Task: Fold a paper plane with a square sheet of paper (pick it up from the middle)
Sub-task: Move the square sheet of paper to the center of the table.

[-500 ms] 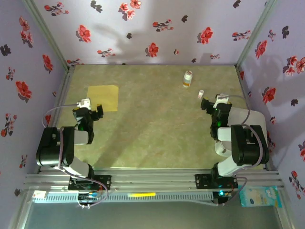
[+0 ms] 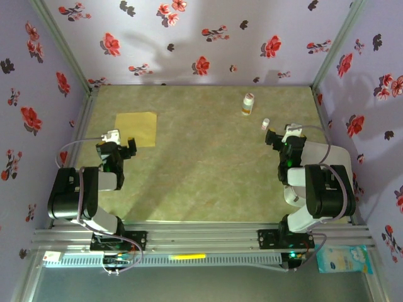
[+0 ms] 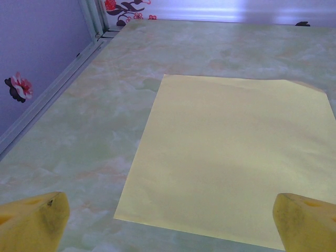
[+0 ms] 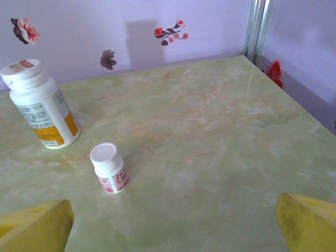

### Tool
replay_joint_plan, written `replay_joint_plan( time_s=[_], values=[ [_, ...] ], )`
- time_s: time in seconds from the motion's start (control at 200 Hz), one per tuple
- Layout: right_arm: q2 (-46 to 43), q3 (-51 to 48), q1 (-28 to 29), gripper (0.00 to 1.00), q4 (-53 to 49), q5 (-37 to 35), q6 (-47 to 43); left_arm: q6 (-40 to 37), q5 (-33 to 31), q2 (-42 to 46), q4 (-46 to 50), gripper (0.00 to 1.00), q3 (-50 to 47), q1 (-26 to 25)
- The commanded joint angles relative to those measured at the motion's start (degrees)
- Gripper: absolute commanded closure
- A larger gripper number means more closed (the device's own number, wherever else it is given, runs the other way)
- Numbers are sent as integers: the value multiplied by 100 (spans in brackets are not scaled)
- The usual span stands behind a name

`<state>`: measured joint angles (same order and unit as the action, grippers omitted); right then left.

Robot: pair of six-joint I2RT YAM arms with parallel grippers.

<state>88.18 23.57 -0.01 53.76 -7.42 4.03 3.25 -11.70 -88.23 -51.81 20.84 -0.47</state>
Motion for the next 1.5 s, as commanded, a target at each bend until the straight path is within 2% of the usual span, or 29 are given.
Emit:
replay_joint_plan(
  time_s=[0.0,0.45,0.54,0.635,0.705,0.87,1.15,1.235,1.33,1.495],
  values=[
    [147,-61,-34,1,-405,224,113,-26,61,-27,-57,0,96,36],
    [124,-92,-43,1,-366,274,90,-30,135,-10,-149,1,42,38],
    [76,-111,-43,1,-341,592,-29,-94,317,46,-319,4,-74,34],
    [-97,-188,-34,1,-329,955,-181,-73,282,306,-252,3,-155,36],
    [-319,-140,-34,1,-631,1064,-207,-67,274,693,258,2,-85,39],
    [-903,665,-34,1,-2645,1420,-48,227,135,1509,2015,0,535,43],
    [-1257,1194,-25,1,-3582,2298,697,1462,-5,1252,4621,0,2219,47],
    [-1244,1441,-31,1,-3941,2682,966,1340,467,979,4992,0,2592,61],
    [-1206,1558,-77,1,-3934,2752,2147,1327,1057,470,5430,0,3158,64],
    [-777,1806,-87,1,-3668,4028,3025,1512,1771,-547,6497,0,4370,65]
  ],
)
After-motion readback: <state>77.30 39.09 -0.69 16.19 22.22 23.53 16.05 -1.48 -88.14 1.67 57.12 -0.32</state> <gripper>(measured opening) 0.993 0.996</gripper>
